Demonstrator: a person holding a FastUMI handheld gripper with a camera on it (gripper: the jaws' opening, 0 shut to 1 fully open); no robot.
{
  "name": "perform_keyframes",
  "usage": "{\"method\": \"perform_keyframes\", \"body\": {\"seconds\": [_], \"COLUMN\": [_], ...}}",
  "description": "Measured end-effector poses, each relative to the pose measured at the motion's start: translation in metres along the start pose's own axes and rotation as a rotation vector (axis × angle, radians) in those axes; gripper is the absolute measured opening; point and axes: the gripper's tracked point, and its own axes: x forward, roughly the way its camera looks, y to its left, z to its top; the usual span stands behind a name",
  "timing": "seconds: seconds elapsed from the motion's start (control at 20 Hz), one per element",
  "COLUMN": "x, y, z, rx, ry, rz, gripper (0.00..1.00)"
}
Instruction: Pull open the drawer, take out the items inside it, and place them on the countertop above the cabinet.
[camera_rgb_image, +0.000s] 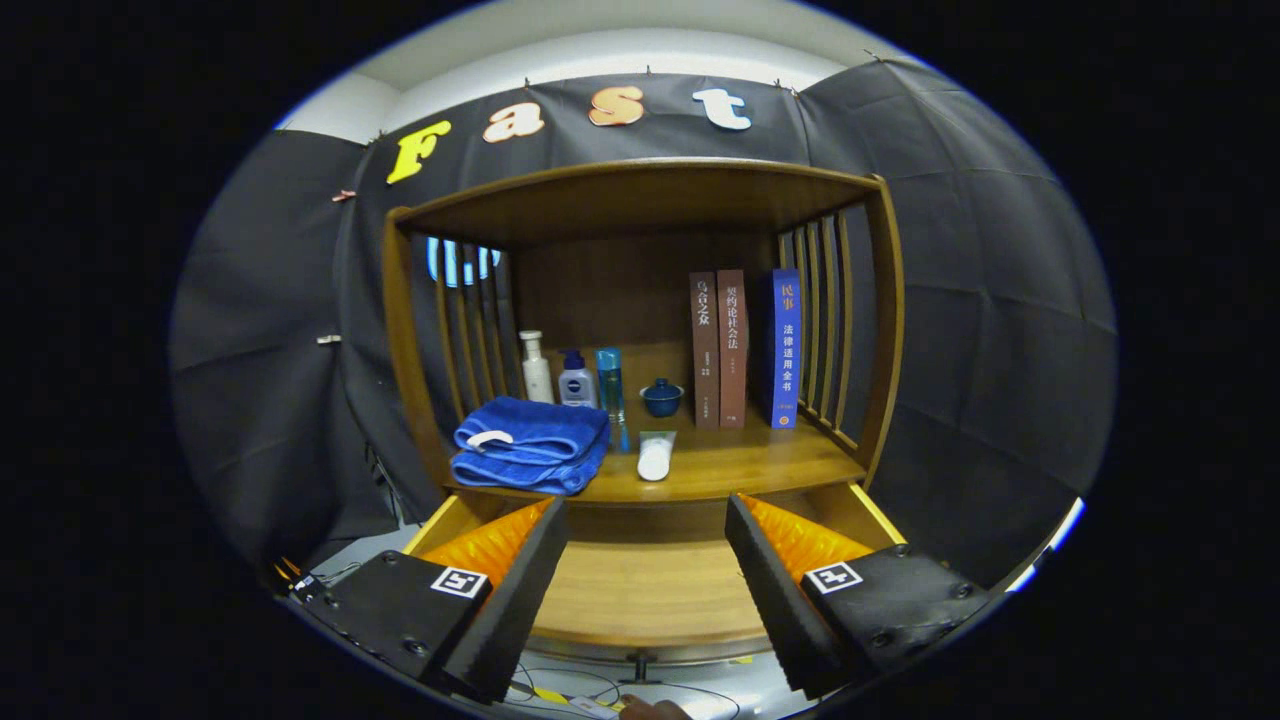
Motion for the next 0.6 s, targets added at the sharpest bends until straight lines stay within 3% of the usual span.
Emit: {"method": "perform_keyframes", "body": {"seconds": [0.25,0.45,0.6], "x": [-0.035,-0.031,-0.017], "y": [0.004,0.006,-0.006], "z": [-0.057,-0.111,-0.144], "rx": [-0.008,-0.006,0.009], "ry": [-0.097,-0.072,-0.032], "rz": [-0.011,-0.006,-0.049], "gripper": [0.99,0.99,0.99]}}
